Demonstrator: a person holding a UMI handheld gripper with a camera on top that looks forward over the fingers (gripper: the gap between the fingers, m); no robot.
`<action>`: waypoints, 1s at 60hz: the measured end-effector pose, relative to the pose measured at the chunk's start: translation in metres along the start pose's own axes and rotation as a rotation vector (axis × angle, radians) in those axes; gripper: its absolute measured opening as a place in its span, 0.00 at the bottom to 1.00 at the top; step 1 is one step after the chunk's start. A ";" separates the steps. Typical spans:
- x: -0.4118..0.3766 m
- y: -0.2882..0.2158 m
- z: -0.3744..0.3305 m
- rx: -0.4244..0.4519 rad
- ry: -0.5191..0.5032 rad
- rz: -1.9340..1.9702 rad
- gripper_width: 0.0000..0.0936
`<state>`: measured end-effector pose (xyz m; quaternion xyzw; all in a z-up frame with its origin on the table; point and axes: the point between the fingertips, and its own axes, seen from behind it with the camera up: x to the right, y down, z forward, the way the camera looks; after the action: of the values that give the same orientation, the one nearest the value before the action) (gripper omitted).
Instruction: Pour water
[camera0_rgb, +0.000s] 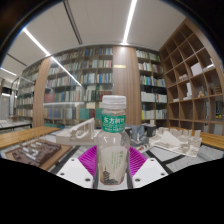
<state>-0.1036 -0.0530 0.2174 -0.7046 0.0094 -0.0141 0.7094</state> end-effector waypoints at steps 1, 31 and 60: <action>-0.002 0.004 -0.005 -0.021 0.003 -0.011 0.41; 0.039 0.137 0.003 -0.219 0.047 -0.059 0.62; -0.002 0.017 -0.243 -0.304 0.150 -0.059 0.91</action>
<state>-0.1135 -0.2955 0.1984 -0.8008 0.0438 -0.0858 0.5911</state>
